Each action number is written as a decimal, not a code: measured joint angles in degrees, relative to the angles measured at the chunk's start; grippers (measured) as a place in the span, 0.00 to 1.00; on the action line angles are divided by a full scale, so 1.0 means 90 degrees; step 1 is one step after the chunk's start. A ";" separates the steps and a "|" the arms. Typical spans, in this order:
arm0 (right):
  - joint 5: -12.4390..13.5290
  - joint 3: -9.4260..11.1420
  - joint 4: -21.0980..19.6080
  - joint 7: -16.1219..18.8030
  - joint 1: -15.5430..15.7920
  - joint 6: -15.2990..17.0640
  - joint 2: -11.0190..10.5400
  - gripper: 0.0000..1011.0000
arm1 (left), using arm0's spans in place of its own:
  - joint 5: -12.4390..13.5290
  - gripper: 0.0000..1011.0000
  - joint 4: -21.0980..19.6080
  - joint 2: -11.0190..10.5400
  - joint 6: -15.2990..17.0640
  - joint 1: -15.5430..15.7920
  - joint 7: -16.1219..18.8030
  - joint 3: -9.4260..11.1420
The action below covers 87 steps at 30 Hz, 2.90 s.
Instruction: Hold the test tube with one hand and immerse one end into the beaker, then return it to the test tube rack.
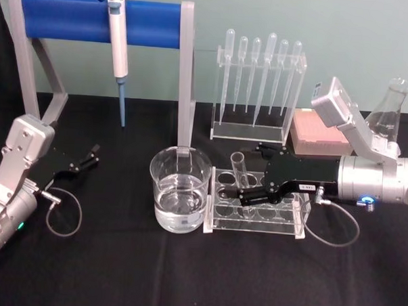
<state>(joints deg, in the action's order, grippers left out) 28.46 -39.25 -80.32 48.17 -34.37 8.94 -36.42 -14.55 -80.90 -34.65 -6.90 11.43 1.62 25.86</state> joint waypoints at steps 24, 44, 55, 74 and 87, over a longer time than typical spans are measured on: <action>0.0027 0.0031 -0.0013 -0.0004 0.0026 0.0004 -0.0013 0.55 | 0.0000 0.99 0.0000 0.0000 0.0000 0.0000 0.0000 0.0000; 0.0032 0.0035 -0.0016 -0.0009 0.0033 0.0005 -0.0013 0.23 | 0.0000 0.99 0.0000 0.0000 0.0000 0.0000 0.0000 0.0000; 0.0266 0.0427 -0.0327 -0.0430 0.0443 -0.0398 -0.0129 0.23 | 0.0000 0.99 0.0000 0.0000 0.0000 0.0000 0.0000 0.0000; 0.0921 0.0944 -0.0989 -0.0630 0.0669 -0.0266 -0.0273 0.23 | 0.0000 0.99 0.0000 0.0000 0.0000 0.0000 0.0000 0.0000; 0.1186 0.0955 -0.1150 -0.0728 0.0360 0.0035 -0.0347 0.23 | 0.0000 0.99 0.0000 0.0000 0.0000 0.0000 0.0000 0.0000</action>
<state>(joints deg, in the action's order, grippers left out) 39.14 -30.66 -90.67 41.62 -31.13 9.25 -39.54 -14.55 -80.90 -34.65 -6.91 11.43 1.62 25.86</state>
